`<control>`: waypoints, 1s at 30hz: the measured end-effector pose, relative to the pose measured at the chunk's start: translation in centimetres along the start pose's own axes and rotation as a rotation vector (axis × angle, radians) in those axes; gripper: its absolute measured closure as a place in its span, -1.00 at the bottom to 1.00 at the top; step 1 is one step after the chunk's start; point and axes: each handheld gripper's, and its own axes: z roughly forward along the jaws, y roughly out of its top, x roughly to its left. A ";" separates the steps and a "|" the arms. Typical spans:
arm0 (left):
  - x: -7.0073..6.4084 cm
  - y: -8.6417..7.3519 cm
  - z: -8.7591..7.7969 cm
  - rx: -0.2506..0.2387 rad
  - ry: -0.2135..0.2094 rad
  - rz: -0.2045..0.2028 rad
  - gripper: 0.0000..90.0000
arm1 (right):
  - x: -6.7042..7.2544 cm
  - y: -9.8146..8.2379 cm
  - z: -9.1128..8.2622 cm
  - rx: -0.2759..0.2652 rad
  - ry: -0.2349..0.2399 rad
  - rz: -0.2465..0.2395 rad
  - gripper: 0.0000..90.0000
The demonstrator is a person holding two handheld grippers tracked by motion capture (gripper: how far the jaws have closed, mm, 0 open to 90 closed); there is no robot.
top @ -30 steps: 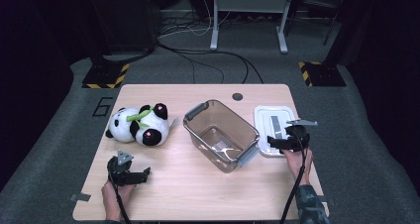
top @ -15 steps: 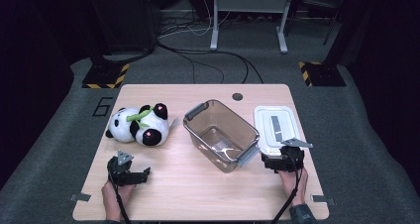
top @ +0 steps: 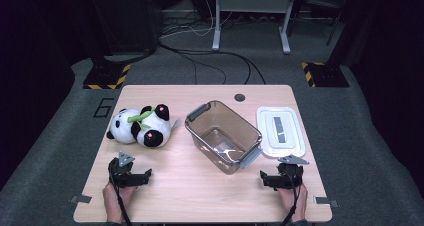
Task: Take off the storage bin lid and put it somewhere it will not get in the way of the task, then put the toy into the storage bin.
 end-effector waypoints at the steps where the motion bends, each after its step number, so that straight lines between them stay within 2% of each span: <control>1: 0.0 0.0 0.0 -0.004 0.004 0.001 -0.99 | 0.0 0.0 0.0 0.002 -0.003 -0.012 -1.00; 2: -0.1 0.0 0.0 -0.004 0.005 0.001 -0.99 | 0.1 0.0 0.2 0.029 -0.015 -0.027 -1.00; 7: 0.0 0.0 0.0 0.002 0.000 -0.002 -0.99 | 0.2 0.0 0.2 0.036 -0.018 -0.044 -1.00; 9: 0.1 0.0 0.1 -0.001 -0.003 -0.012 -0.99 | 0.5 0.0 0.4 0.040 -0.039 -0.059 -1.00; 19: 0.2 0.0 0.1 0.006 -0.016 -0.020 -0.99 | 0.5 0.0 0.4 0.032 -0.034 -0.064 -1.00; 24: 0.1 0.1 0.1 0.010 0.024 -0.056 -0.99 | 0.6 -0.1 0.4 0.024 -0.042 -0.061 -1.00; 26: 0.1 0.0 0.1 0.004 0.023 -0.056 -0.96 | 0.6 -0.2 0.3 0.022 -0.047 -0.062 -1.00; 27: 0.3 0.0 -0.3 0.023 -0.011 -0.023 -0.93 | 0.7 -0.2 0.3 0.018 -0.050 -0.057 -1.00; 28: 0.3 0.0 -0.3 0.023 -0.011 -0.023 -0.91 | 0.7 -0.2 0.3 0.018 -0.050 -0.057 -1.00; 29: 0.4 -0.1 -0.4 0.021 -0.042 0.000 -0.91 | 0.7 -0.3 0.3 0.018 -0.047 -0.056 -1.00; 30: 0.4 -0.1 -0.4 0.021 -0.042 0.000 -0.93 | 0.7 -0.3 0.3 0.018 -0.047 -0.056 -1.00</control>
